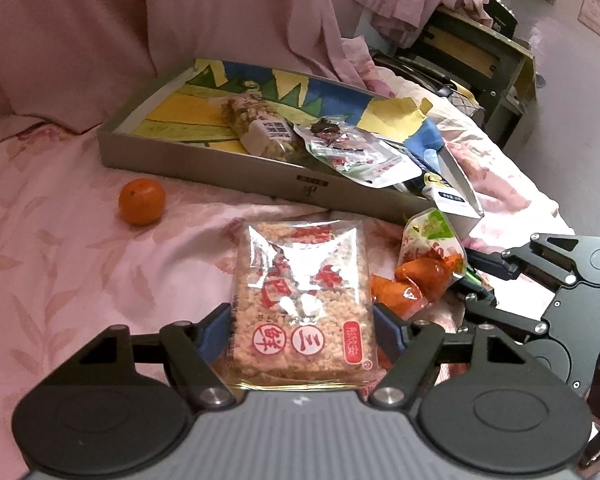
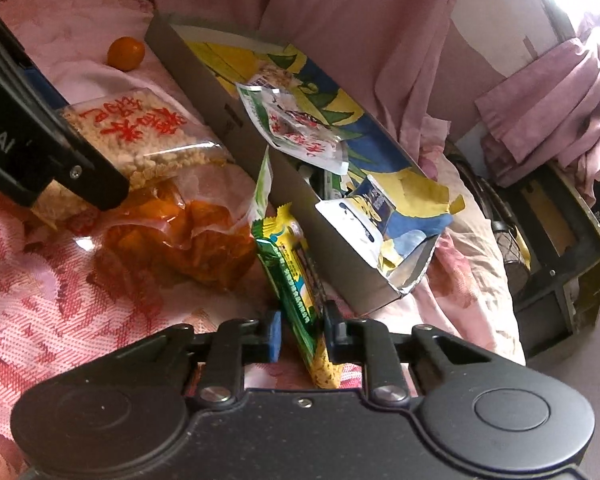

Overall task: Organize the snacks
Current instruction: 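Lift the rice-cracker bag toward the lid while the right tool carries the green stick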

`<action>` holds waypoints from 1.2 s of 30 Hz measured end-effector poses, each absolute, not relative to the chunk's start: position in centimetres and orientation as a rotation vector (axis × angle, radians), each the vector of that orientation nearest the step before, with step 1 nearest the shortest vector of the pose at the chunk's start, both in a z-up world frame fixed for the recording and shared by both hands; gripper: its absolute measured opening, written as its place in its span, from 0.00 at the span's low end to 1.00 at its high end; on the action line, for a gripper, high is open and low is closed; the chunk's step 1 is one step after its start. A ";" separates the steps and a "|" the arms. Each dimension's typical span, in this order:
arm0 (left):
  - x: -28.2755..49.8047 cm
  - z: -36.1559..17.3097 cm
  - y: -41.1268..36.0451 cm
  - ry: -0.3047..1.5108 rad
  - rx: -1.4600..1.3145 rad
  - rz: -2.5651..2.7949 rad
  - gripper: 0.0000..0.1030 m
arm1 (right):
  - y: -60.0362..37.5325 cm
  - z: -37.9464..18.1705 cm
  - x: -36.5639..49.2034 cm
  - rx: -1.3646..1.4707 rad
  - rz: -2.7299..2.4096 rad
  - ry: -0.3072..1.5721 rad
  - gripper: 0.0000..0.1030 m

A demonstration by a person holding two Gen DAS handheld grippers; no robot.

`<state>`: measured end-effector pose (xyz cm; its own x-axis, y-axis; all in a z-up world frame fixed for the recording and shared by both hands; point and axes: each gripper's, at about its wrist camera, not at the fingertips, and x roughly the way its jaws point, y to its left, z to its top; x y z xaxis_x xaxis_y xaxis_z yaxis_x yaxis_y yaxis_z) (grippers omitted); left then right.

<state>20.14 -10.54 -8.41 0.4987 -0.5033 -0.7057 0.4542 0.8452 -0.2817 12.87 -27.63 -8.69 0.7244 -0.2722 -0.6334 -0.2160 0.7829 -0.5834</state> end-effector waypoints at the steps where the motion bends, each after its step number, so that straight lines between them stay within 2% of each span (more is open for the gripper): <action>1: 20.0 -8.4 -10.4 0.877 -0.069 -0.576 0.75 | -27.6 -8.6 12.8 -0.697 -0.033 0.774 0.19; 11: 17.5 -8.1 -8.5 0.935 -0.136 -0.520 0.75 | -27.3 -6.3 10.9 -0.605 -0.013 0.804 0.16; 21: 14.3 -7.6 -7.4 0.993 -0.176 -0.448 0.75 | -30.9 -2.0 7.8 -0.093 -0.050 0.887 0.15; 28: 12.6 -7.6 -6.6 1.016 -0.208 -0.424 0.75 | -31.7 -1.4 6.0 0.108 -0.024 0.932 0.15; 36: 12.5 -7.8 -6.7 1.014 -0.201 -0.418 0.75 | -30.0 -1.3 5.0 0.126 0.088 0.954 0.15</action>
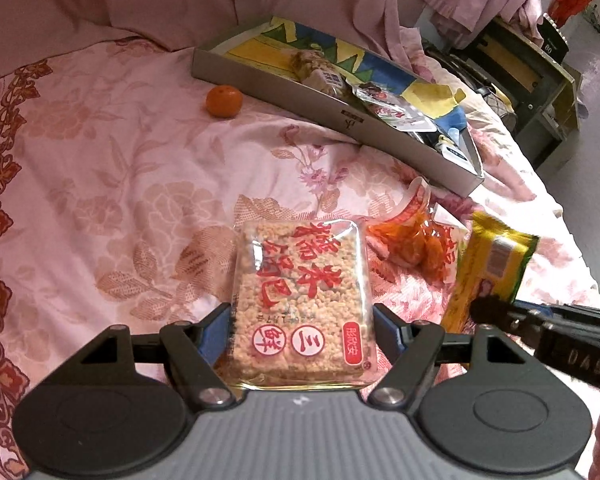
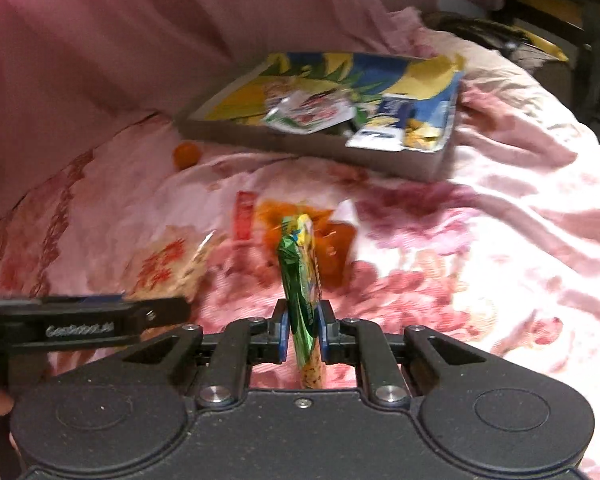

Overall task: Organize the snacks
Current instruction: 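Lift the rice-cracker bag toward the lid while the right tool carries the green stick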

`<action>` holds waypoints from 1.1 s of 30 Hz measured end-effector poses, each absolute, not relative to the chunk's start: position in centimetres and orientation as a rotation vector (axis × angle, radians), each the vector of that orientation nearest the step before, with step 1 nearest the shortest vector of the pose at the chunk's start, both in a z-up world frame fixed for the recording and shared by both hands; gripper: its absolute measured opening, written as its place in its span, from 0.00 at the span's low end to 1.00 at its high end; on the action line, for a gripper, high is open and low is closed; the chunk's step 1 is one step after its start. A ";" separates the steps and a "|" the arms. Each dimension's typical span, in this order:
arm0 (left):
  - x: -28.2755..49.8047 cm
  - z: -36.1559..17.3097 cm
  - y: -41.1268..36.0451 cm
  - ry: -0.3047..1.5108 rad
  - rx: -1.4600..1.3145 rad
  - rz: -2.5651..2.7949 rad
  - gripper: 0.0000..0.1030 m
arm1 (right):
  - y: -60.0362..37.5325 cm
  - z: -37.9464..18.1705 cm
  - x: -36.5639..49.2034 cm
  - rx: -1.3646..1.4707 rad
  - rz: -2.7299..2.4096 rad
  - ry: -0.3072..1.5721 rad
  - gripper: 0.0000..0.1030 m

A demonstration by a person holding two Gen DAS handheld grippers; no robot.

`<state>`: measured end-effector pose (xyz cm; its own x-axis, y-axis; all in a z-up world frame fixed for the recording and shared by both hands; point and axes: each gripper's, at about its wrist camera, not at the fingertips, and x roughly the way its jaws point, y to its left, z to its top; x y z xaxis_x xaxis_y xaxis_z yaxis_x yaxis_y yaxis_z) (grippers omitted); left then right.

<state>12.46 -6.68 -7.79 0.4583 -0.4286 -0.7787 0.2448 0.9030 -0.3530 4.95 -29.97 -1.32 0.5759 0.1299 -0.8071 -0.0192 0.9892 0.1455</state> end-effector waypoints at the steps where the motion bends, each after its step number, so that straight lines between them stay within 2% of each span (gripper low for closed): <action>1: 12.5 -7.8 -6.7 1.015 -0.200 -0.418 0.75 | -29.6 -1.4 5.0 0.108 0.094 0.955 0.15; 14: 13.0 -8.4 -7.4 1.031 -0.171 -0.417 0.76 | -29.3 -3.3 6.1 0.078 0.084 1.025 0.19; 26: 13.4 -8.7 -8.4 1.037 -0.141 -0.451 0.88 | -28.9 -3.8 6.4 0.052 0.064 1.026 0.21; 28: 13.2 -8.7 -8.8 1.031 -0.107 -0.453 0.87 | -29.0 -3.9 6.5 0.053 0.062 1.029 0.21; 30: 13.1 -8.6 -9.1 1.021 -0.064 -0.440 0.78 | -28.9 -3.9 6.5 0.048 0.060 1.026 0.20; 31: 13.0 -8.6 -9.2 1.016 -0.042 -0.433 0.76 | -28.9 -3.9 6.5 0.044 0.062 1.023 0.16; 33: 12.9 -8.6 -9.2 1.013 -0.024 -0.432 0.75 | -28.8 -3.8 6.4 0.028 0.060 1.012 0.15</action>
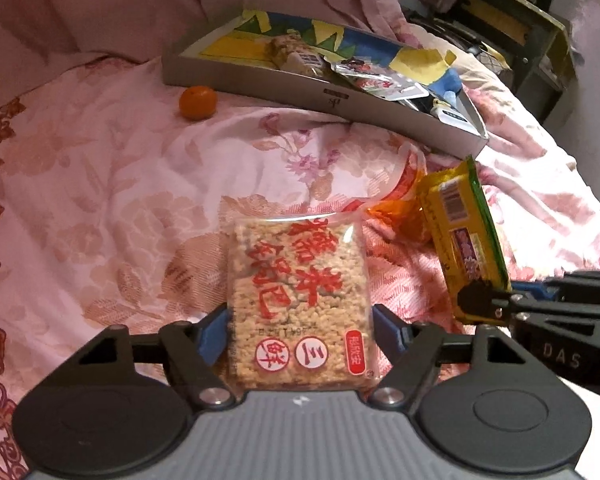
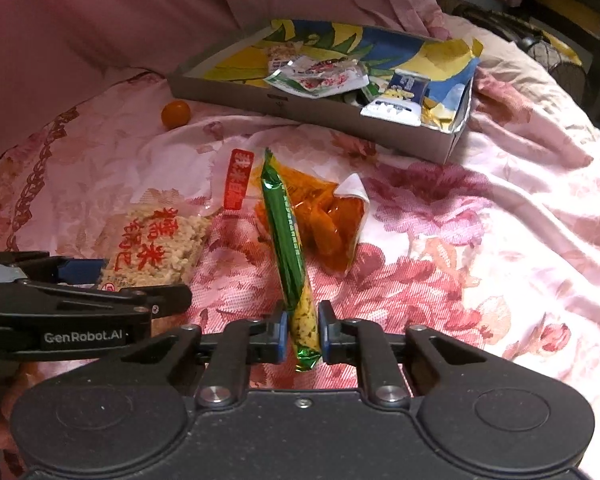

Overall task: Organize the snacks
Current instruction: 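Lift the rice-cracker bag toward the lid while the right tool carries the green stick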

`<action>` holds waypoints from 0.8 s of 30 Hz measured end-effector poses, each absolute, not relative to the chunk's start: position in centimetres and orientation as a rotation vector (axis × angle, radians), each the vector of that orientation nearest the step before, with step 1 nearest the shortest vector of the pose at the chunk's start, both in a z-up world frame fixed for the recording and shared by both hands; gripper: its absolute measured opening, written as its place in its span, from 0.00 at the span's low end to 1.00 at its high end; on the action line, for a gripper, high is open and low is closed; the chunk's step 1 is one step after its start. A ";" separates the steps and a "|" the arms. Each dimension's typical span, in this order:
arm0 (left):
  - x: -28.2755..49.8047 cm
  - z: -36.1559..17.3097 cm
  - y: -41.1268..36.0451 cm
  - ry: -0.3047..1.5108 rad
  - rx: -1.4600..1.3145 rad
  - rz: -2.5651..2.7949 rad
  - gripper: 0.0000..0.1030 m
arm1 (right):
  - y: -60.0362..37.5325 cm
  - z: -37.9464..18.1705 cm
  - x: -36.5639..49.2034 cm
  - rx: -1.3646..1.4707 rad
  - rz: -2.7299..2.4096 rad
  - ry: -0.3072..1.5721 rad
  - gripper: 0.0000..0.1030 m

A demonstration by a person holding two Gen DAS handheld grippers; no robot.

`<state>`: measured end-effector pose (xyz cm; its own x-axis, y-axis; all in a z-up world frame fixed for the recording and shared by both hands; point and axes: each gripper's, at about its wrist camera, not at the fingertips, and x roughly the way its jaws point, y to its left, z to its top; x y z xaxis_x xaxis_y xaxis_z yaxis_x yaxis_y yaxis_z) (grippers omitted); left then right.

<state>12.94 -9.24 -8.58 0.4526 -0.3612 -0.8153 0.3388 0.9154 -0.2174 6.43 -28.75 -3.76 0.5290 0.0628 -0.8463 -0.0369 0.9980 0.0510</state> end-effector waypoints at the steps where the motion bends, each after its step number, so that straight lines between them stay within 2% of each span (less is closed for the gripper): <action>1: 12.9 -8.6 -9.2 1.014 -0.025 -0.432 0.75 | -28.7 -3.7 6.4 0.021 0.059 1.008 0.15; 10: 13.1 -8.1 -7.9 1.028 -0.149 -0.411 0.74 | -28.1 -2.7 5.8 -0.035 0.062 0.942 0.13; 17: 12.9 -6.3 -6.9 0.947 -0.189 -0.353 0.74 | -26.6 -0.4 4.5 -0.173 0.060 0.723 0.13; 24: 13.3 -5.8 -6.4 0.924 -0.216 -0.329 0.74 | -26.2 -0.3 4.6 -0.238 0.052 0.694 0.13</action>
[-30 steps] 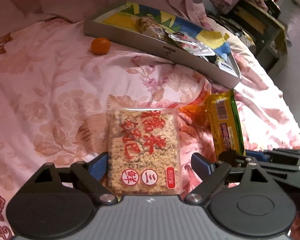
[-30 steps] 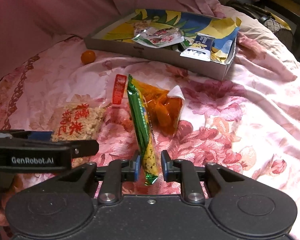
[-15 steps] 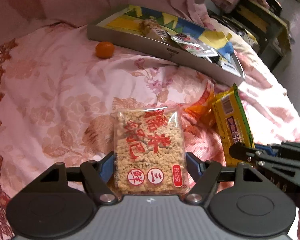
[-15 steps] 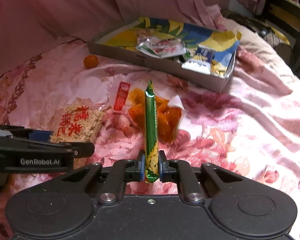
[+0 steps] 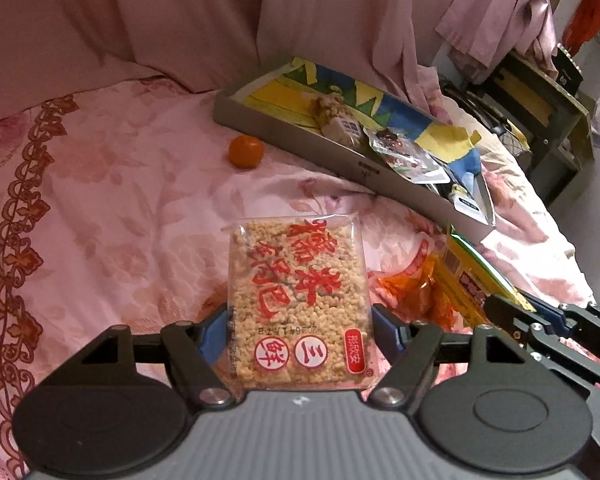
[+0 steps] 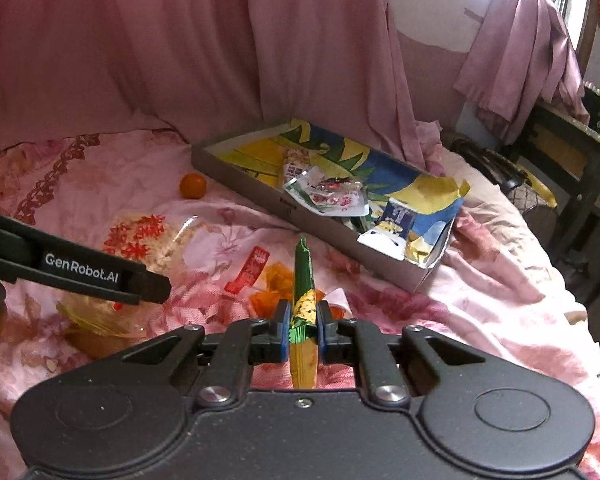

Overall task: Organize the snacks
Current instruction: 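Lift the rice-cracker bag toward the lid while the right tool carries the green stick, then lower the rice-cracker bag into the lid while the right tool lowers the green stick there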

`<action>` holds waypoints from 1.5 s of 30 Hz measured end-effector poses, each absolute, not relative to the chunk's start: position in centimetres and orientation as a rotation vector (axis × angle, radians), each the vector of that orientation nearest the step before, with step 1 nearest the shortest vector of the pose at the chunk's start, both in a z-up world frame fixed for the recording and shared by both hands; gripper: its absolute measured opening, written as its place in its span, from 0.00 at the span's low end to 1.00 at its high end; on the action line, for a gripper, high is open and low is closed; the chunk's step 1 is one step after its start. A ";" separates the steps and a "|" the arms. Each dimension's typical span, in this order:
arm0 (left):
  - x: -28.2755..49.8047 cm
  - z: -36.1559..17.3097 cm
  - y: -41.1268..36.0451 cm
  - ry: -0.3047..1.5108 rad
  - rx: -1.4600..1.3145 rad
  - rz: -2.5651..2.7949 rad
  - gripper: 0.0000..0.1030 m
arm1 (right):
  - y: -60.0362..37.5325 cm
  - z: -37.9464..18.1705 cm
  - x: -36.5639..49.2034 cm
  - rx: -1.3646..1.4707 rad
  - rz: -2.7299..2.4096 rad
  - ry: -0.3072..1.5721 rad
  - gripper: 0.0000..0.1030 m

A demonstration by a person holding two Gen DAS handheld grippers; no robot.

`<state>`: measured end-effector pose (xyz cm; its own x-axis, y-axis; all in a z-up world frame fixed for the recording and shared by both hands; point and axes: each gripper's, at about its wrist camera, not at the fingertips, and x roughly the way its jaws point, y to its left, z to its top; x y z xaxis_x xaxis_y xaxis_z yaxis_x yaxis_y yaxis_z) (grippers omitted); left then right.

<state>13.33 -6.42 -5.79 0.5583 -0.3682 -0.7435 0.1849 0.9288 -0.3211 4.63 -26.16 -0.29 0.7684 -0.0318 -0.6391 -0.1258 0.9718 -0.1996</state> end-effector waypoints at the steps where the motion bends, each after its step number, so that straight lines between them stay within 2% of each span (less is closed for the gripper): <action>1: 13.3 -5.8 -6.4 0.922 -0.217 -0.327 0.74 | -26.1 -0.2 4.6 -0.247 0.049 0.684 0.13; 13: 13.4 -5.2 -5.8 0.881 -0.254 -0.313 0.74 | -24.5 -0.2 3.4 -0.404 0.032 0.609 0.13; 33: 13.5 -4.0 -5.3 0.817 -0.299 -0.317 0.74 | -24.4 0.6 3.1 -0.454 -0.014 0.530 0.12; 45: 17.3 -1.3 -6.5 0.757 -0.271 -0.318 0.74 | -25.3 1.5 5.0 -0.483 -0.036 0.451 0.13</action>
<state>17.28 -6.52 -1.35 0.6832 -0.3759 -0.6260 0.1829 0.9181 -0.3517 4.96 -25.32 1.55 0.9013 -0.1382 -0.4105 -0.0719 0.8868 -0.4565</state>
